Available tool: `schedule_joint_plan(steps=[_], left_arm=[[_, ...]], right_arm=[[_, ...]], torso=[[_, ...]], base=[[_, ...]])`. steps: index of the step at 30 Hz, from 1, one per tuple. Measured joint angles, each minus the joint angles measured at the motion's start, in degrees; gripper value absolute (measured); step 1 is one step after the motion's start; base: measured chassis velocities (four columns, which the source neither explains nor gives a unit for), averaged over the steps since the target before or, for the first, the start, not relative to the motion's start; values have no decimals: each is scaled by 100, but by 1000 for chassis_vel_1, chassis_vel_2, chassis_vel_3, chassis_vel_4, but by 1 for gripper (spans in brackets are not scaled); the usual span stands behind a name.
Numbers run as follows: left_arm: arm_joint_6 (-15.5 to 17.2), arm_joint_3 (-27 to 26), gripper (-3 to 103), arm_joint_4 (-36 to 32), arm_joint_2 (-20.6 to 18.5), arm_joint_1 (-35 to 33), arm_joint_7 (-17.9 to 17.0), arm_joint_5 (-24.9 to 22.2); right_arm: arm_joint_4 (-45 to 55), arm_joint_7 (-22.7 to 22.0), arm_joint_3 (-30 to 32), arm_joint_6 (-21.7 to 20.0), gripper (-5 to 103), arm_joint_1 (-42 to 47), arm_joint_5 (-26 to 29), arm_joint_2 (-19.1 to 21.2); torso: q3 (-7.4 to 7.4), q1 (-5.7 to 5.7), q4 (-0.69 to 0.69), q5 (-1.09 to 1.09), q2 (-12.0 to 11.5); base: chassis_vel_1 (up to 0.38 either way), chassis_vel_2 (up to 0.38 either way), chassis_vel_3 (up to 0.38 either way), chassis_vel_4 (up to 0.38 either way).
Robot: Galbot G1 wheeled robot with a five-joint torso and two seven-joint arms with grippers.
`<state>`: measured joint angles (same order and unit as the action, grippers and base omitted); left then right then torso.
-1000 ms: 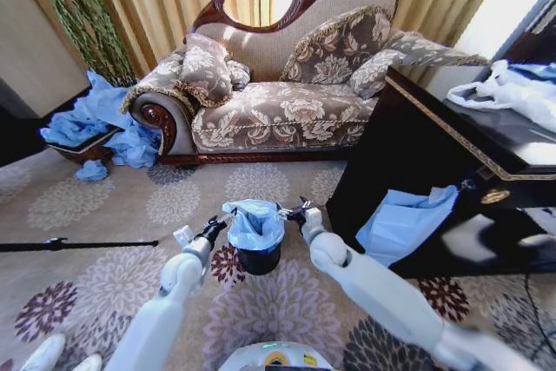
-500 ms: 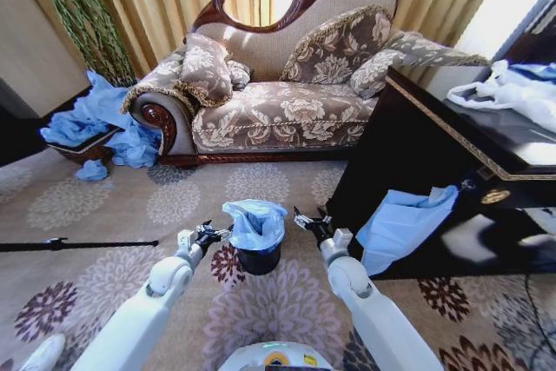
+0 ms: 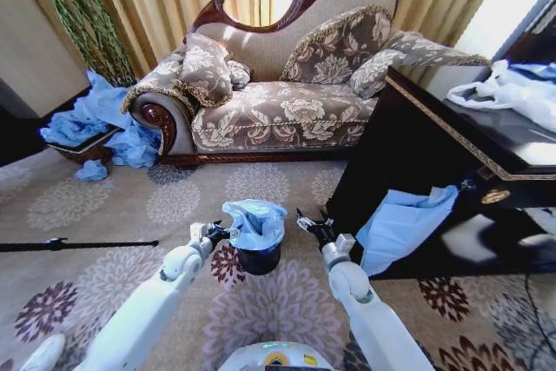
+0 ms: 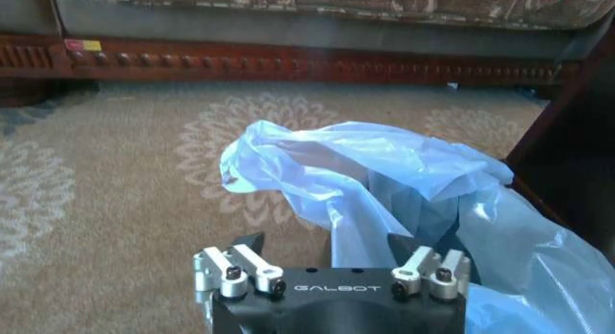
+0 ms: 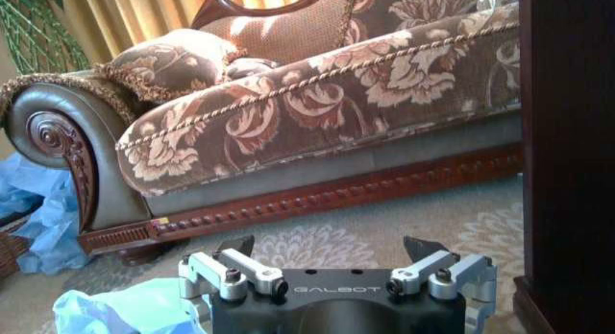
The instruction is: Place a garbage bag over the trash bin.
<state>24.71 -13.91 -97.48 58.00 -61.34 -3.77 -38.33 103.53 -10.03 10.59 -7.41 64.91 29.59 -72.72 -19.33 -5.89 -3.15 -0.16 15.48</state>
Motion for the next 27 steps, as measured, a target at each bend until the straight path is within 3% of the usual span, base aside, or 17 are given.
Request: schedule_joint_plan(steps=[4,5,6,8,11,13,18,20,21,27], left_arm=[[1,-6,72,23,70,-43,-19,4],[0,-10,72,25,77,-52,-19,4],[-6,-30,61,45,106,-80,-18,2],[-9,-36,61,59,121,-85,-17,-1],[-26,-49,45,93,167,-98,-16,-2],[-28,-51,45,94,176,-100,-15,-2],[-74,-58,19,102,265,-101,-8,-5],[-92,-58,19,107,273,-101,-7,-5],[-124,-64,8,111,290,-117,-5,-5],[-161,-121,2,61,323,-225,3,-19]], right_arm=[[5,-17,-27,-14,100,-8,-10,20],[9,-19,-30,-17,100,-7,-11,21],[30,-32,-45,-27,100,-2,-11,22],[38,-39,-50,-31,100,0,-11,23],[63,-66,-55,-45,100,3,-11,40],[64,-71,-56,-47,100,3,-12,45],[67,-120,-74,-57,100,0,-63,75],[67,-126,-78,-60,100,0,-66,77],[67,-134,-85,-64,100,-2,-80,82],[52,-158,-96,-73,100,-4,-136,86]], torso=[[0,0,1,0,0],[0,0,1,0,0],[0,0,1,0,0],[0,0,1,0,0],[0,0,1,0,0],[0,0,1,0,0],[0,0,0,1,0],[0,0,0,1,0],[0,0,1,1,0],[0,0,-1,1,0]], base=[[0,0,0,0],[0,0,0,0],[0,0,0,0],[0,0,0,0],[0,0,0,0],[0,0,0,0],[0,0,0,0],[0,0,0,0],[0,0,0,0],[0,0,0,0]])
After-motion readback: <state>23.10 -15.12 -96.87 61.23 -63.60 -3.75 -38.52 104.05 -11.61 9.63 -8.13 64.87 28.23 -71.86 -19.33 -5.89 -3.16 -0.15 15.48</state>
